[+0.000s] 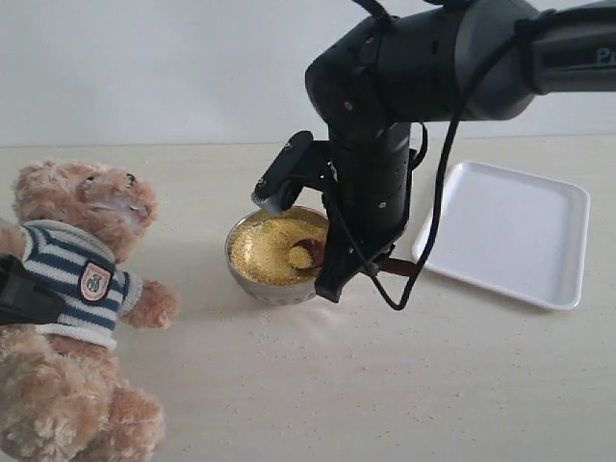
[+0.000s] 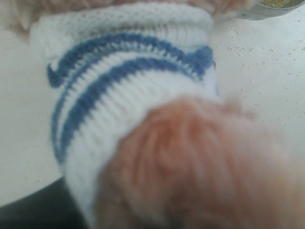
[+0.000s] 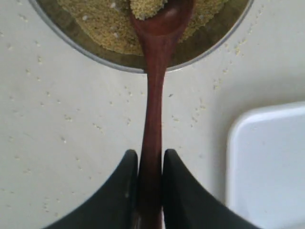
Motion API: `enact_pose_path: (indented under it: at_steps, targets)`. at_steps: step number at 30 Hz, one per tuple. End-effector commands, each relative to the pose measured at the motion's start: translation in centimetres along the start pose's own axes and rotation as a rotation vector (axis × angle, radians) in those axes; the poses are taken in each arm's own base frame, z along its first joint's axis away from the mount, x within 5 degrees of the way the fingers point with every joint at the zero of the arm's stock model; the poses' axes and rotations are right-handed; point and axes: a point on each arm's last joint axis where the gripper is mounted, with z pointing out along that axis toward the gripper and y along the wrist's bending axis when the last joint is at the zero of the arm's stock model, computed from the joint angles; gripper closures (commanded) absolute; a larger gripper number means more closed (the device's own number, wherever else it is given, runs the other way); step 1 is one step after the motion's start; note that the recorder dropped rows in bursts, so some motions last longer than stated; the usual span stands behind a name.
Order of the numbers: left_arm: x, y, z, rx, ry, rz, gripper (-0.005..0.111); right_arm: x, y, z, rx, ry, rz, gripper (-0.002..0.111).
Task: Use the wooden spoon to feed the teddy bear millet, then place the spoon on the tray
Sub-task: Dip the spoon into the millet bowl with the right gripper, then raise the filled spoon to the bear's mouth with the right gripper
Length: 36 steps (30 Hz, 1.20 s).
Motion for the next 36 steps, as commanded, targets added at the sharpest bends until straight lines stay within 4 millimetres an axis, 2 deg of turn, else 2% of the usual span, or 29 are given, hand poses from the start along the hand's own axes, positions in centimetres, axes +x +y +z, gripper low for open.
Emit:
enact_pose_path:
  at_steps: [1,4,11,17,19,23,27,32,36]
  targets:
    - [-0.2,-0.2,-0.2,0.011,-0.030,-0.034,0.102,0.3,-1.2,-1.9,-0.091,-0.123,0.069,0.108]
    - [-0.2,-0.2,-0.2,0.018,-0.037,-0.044,0.102,0.7,-1.6,-2.9,-0.118,-0.154,0.088,0.108]
    - [0.4,-1.0,0.5,0.106,-0.071,-0.065,0.102,1.1,-0.9,-6.6,-0.198,-0.285,0.057,0.108]
    - [0.6,-1.1,0.6,0.116,-0.072,-0.069,0.102,1.6,-0.3,-9.1,-0.255,-0.367,0.037,0.108]
    - [0.7,-1.1,0.7,0.123,-0.072,-0.081,0.102,1.6,-0.1,-9.6,-0.274,-0.390,0.031,0.108]
    - [1.1,-1.5,1.0,0.167,-0.089,-0.096,0.102,1.0,1.7,-10.1,-0.292,-0.395,-0.030,0.108]
    - [1.4,-2.6,1.1,0.297,-0.129,-0.060,0.102,0.4,3.1,-10.4,-0.294,-0.412,-0.073,0.108]
    - [2.9,-3.2,1.9,0.356,-0.140,-0.063,0.102,0.8,3.0,-11.4,-0.273,-0.434,-0.079,0.108]
    - [2.7,-4.4,1.4,0.512,-0.212,-0.077,0.102,1.2,3.1,-11.5,-0.282,-0.416,-0.096,0.108]
